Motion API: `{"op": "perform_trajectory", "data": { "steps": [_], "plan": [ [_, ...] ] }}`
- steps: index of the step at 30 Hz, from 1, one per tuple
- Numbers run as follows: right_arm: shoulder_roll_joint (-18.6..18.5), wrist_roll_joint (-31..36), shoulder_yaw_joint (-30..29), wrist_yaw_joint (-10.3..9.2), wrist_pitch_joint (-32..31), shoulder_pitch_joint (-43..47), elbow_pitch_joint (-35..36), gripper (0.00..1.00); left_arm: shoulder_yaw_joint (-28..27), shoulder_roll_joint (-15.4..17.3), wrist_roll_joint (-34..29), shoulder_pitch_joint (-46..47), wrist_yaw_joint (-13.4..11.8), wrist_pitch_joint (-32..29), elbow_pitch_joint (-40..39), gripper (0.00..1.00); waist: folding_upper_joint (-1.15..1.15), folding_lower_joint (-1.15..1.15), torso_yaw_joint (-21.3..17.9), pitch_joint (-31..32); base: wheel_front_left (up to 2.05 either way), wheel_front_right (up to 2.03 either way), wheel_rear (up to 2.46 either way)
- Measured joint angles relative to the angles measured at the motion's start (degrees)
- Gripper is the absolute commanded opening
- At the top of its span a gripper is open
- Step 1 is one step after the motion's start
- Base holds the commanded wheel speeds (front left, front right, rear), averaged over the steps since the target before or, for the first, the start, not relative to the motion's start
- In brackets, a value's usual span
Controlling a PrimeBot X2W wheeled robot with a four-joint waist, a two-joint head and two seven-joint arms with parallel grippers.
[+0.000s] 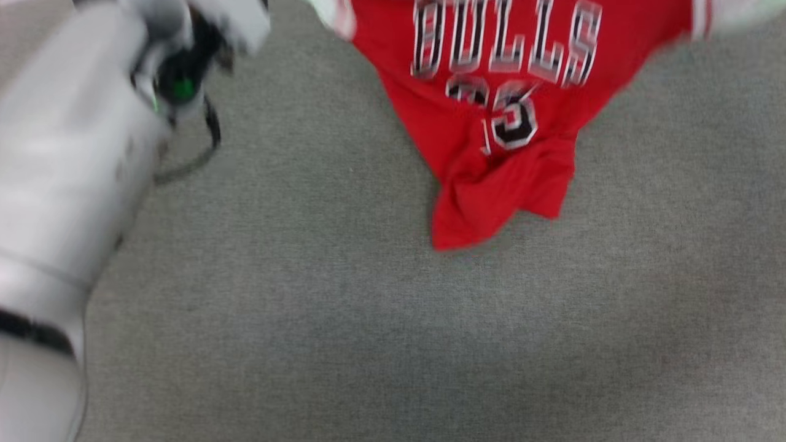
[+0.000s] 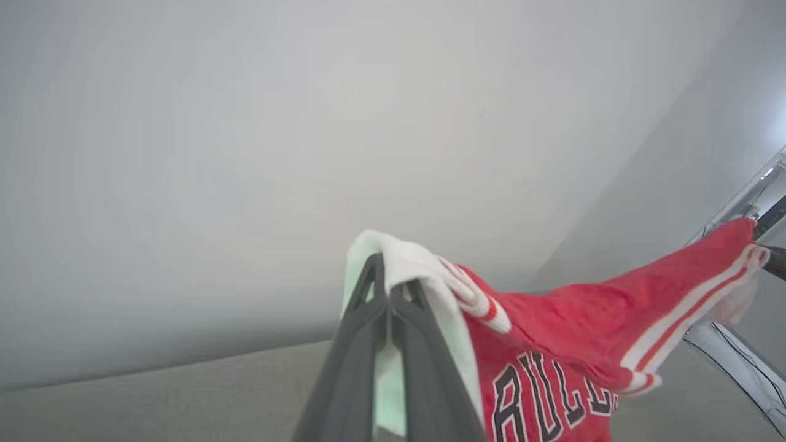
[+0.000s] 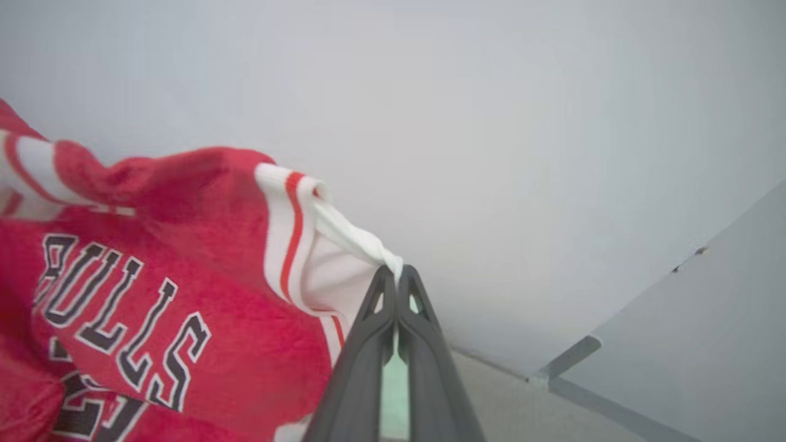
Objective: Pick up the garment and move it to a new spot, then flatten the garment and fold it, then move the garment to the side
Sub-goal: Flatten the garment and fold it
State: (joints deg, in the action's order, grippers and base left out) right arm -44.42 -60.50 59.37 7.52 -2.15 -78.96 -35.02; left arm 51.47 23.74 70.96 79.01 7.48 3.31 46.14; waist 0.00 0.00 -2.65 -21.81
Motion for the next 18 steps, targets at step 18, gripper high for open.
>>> {"op": "perform_trajectory", "data": {
  "steps": [18],
  "plan": [
    [10.5,8.2,-5.3,0.0,12.8,-14.8,-20.9,0.0,-5.1,-5.1,-0.4,16.2,-0.1,11.0,7.9,0.0,0.0,0.0,-1.4,0.1,0.0,0.0,0.0]
  ]
}}
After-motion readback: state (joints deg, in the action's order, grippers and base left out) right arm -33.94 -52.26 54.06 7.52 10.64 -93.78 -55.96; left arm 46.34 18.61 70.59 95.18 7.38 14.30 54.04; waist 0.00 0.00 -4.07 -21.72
